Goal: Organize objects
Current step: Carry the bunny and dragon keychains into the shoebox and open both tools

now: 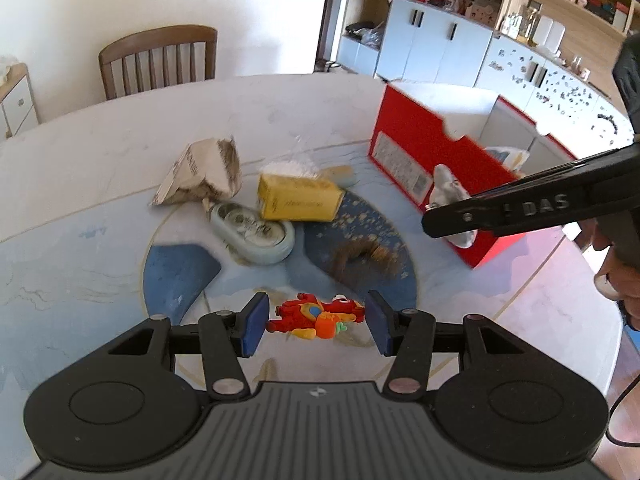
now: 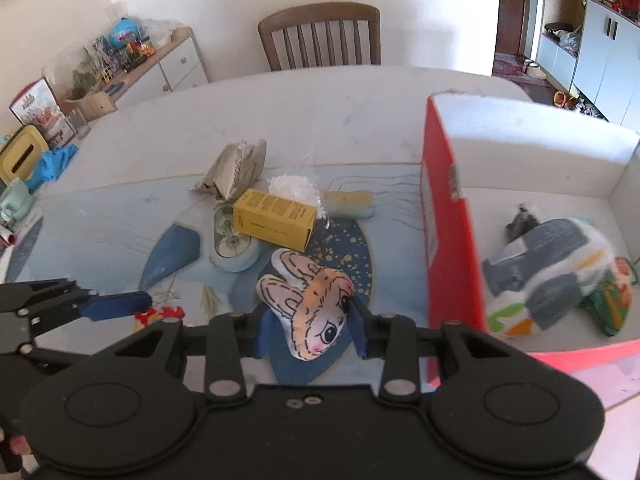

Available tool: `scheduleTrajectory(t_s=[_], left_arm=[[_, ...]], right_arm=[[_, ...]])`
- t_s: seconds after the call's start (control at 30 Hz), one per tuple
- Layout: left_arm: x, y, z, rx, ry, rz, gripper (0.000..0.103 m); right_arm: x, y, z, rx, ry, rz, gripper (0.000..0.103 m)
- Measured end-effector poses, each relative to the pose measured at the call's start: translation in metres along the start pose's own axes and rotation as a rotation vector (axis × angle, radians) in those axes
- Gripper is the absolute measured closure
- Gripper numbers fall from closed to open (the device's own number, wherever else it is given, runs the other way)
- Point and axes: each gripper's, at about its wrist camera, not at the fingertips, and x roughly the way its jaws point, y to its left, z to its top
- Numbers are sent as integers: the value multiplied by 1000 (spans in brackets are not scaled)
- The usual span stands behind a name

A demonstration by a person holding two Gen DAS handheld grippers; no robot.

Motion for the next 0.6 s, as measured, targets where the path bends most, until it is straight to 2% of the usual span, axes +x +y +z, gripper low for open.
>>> scheduleTrajectory(t_s=[0.33,0.6], left_arm=[[-24,-22,35,8,-48,-35,52],[-32,-54,74,58,-89,-66,51]], right_arm=[[-51,-13,14,-28,-66,-1,68],[-79,-40,21,-41,-90,-20,68]])
